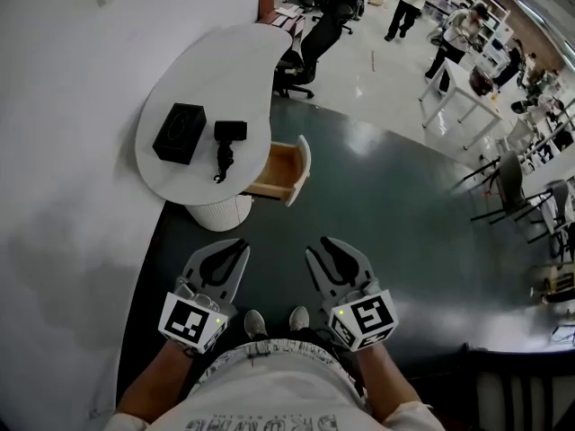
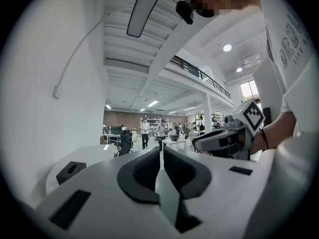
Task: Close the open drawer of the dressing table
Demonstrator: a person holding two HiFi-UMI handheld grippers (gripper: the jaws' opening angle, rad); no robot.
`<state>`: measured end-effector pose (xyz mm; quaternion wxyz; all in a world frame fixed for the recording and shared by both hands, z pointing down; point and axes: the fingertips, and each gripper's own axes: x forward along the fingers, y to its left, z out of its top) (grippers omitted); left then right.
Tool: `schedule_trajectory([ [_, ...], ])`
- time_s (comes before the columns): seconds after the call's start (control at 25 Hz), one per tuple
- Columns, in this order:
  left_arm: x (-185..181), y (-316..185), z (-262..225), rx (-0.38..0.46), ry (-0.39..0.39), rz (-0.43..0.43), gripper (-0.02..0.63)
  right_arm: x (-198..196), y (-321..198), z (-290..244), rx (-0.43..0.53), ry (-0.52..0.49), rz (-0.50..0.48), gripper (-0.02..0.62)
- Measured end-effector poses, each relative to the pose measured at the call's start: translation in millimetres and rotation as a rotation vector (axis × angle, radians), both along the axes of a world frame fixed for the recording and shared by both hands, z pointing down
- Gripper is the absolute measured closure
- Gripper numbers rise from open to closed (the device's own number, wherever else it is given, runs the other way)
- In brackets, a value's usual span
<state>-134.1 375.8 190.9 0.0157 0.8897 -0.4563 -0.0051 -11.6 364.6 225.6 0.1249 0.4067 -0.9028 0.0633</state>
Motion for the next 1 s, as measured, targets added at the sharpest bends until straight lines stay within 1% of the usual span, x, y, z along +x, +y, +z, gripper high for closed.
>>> schedule_trajectory([
  [0.24, -18.3, -2.6, 0.8, 0.003, -0.011, 0.001, 0.566, -17.8, -2.5, 4.2, -0.005, -0.004, 0.007, 0.465],
  [0.56, -25.1, -21.5, 1.1, 0.012, -0.014, 0.001, 0.566, -26.0, -24.5, 10.6, -0.008, 0.008, 0.002, 0.465],
  [0.8, -24.1, -52.0, 8.3, -0.006, -0.023, -0.014, 0.566, -21.5, -57.1, 21.1, -0.025, -0.005, -0.003, 0.465],
  [1.0, -15.6, -89.1, 13.8, -0.023, -0.037, -0.035, 0.566, -15.3, -95.0, 27.6, -0.038, -0.015, -0.027, 0.466],
])
